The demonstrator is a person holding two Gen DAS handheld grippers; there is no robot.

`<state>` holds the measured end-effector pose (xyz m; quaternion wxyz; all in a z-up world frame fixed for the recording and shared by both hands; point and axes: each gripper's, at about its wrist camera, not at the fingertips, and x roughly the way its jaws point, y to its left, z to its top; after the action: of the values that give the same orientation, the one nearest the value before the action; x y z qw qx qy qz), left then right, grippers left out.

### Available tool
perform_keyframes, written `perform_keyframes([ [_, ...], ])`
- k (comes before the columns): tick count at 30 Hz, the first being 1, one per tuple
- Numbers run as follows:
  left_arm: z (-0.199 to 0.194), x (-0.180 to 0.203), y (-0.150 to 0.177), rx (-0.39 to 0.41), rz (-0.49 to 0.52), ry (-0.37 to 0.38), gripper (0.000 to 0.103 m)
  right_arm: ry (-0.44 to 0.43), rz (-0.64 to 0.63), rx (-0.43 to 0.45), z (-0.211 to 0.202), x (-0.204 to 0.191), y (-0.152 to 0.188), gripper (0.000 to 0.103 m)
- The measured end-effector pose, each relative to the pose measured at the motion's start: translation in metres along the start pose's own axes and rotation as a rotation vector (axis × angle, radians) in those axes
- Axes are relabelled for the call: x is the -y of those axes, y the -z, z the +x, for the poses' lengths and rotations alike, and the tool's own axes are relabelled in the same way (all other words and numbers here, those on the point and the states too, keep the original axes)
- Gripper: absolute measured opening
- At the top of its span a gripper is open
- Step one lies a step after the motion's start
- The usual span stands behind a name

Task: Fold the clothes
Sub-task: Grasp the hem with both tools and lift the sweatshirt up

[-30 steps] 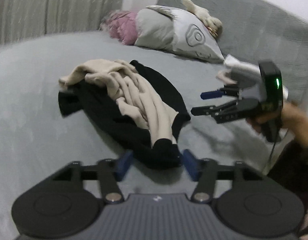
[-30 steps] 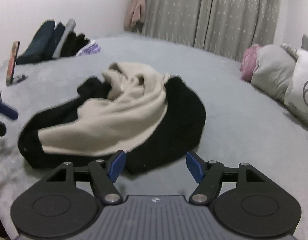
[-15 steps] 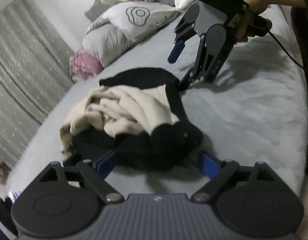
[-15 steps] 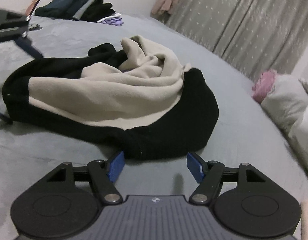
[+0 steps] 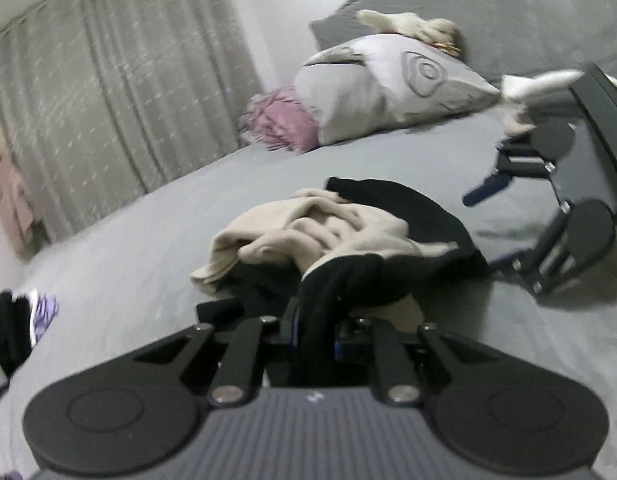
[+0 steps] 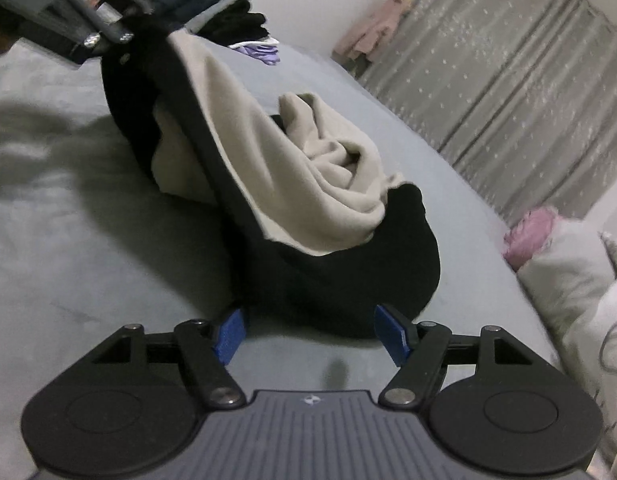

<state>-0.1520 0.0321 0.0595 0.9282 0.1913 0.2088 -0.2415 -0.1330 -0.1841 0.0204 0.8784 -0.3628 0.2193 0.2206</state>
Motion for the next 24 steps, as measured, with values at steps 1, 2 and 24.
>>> perform_keyframes([
  [1,0.0,-0.001,0.001,0.001,-0.019,0.003,0.013,0.011,-0.03,0.008,0.003,-0.004,-0.003,0.069],
  [2,0.0,-0.002,0.002,0.002,-0.038,0.006,0.013,0.021,-0.054,0.016,0.006,-0.007,-0.005,0.069],
  [24,-0.07,-0.022,-0.022,0.197,-0.453,-0.094,0.01,0.083,0.653,0.202,-0.044,0.043,-0.043,0.007],
])
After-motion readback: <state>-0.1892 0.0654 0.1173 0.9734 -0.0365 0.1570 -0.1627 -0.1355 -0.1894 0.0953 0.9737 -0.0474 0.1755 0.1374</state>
